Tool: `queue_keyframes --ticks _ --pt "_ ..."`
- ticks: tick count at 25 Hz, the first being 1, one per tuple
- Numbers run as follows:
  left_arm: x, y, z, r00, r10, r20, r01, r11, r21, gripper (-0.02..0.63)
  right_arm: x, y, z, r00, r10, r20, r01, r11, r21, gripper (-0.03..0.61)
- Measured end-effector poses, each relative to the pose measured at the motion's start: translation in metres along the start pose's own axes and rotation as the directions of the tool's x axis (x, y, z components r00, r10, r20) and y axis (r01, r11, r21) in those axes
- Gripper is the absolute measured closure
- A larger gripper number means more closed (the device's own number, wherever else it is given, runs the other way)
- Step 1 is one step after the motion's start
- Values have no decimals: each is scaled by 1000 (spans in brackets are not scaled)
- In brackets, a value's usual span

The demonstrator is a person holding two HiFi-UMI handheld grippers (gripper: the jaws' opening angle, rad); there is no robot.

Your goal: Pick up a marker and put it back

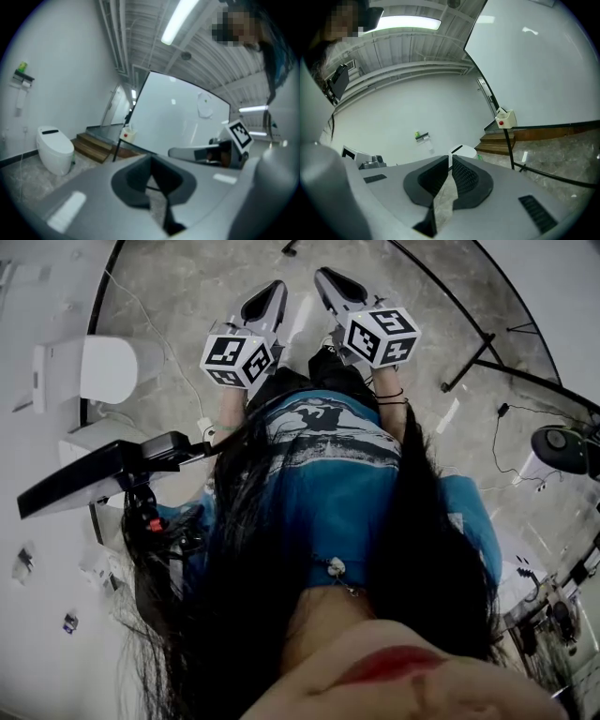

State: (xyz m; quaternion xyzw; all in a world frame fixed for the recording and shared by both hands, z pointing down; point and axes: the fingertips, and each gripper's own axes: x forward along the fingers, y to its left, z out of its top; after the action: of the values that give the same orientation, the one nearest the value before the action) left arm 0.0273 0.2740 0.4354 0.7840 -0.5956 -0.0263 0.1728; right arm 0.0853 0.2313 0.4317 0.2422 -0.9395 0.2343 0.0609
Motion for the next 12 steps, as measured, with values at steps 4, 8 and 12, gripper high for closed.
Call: queue_keyframes --ticks 4,8,12 --pt "-34 11 -6 1000 -15 -8 15 1000 0 614 3 37 -22 1000 7 4 -7 999 45 546" --pt "-56 11 -6 999 -46 -7 46 999 8 614 -3 63 -31 1000 -14 7 14 1000 23 546" --pt "-76 12 1 997 -78 1 78 997 19 614 -5 85 -30 999 -39 22 39 999 9 546"
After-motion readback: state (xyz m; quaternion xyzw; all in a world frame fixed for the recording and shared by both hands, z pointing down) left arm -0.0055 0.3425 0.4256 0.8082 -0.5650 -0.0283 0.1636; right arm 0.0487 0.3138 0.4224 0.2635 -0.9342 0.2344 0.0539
